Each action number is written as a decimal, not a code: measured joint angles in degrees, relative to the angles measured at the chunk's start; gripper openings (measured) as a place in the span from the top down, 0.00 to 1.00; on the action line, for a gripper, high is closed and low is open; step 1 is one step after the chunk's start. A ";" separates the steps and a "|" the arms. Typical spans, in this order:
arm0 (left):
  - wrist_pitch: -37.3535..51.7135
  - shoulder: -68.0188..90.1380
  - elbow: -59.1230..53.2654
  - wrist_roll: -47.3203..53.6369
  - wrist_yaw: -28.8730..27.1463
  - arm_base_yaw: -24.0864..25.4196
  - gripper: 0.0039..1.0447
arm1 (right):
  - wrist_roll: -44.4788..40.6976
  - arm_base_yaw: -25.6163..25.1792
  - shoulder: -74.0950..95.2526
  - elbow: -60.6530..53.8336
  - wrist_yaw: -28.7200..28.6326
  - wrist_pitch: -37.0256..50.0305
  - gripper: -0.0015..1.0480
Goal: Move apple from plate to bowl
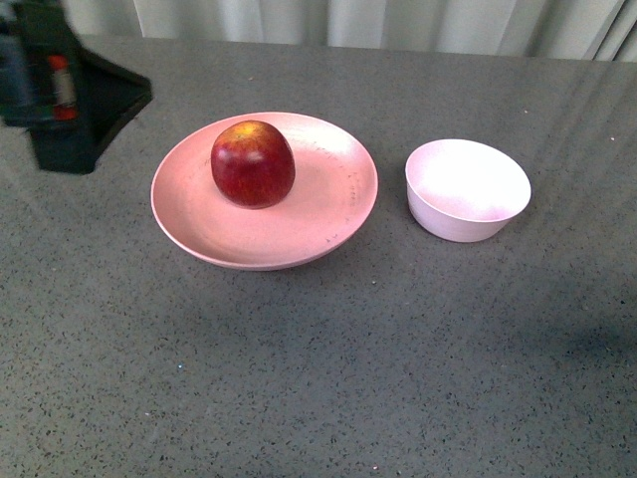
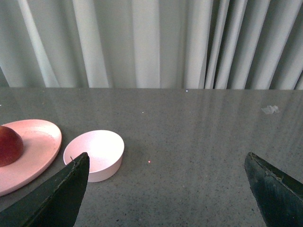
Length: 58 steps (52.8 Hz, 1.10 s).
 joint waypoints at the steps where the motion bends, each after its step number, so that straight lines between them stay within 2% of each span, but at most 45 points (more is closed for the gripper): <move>1: 0.46 1.40 0.98 0.00 -0.55 -0.52 0.08 | 0.00 0.00 0.02 0.00 0.00 0.00 0.09; 19: 1.88 20.65 14.14 0.20 -5.44 -6.36 0.08 | 0.00 0.00 0.00 0.00 0.00 0.00 0.09; 48: -0.42 35.93 26.73 1.36 -11.47 -8.20 0.08 | 0.00 0.00 0.02 0.00 0.00 0.00 0.09; 58: -1.57 38.51 29.20 1.36 -11.93 -8.57 0.08 | 0.00 0.00 0.02 0.00 0.00 0.00 0.09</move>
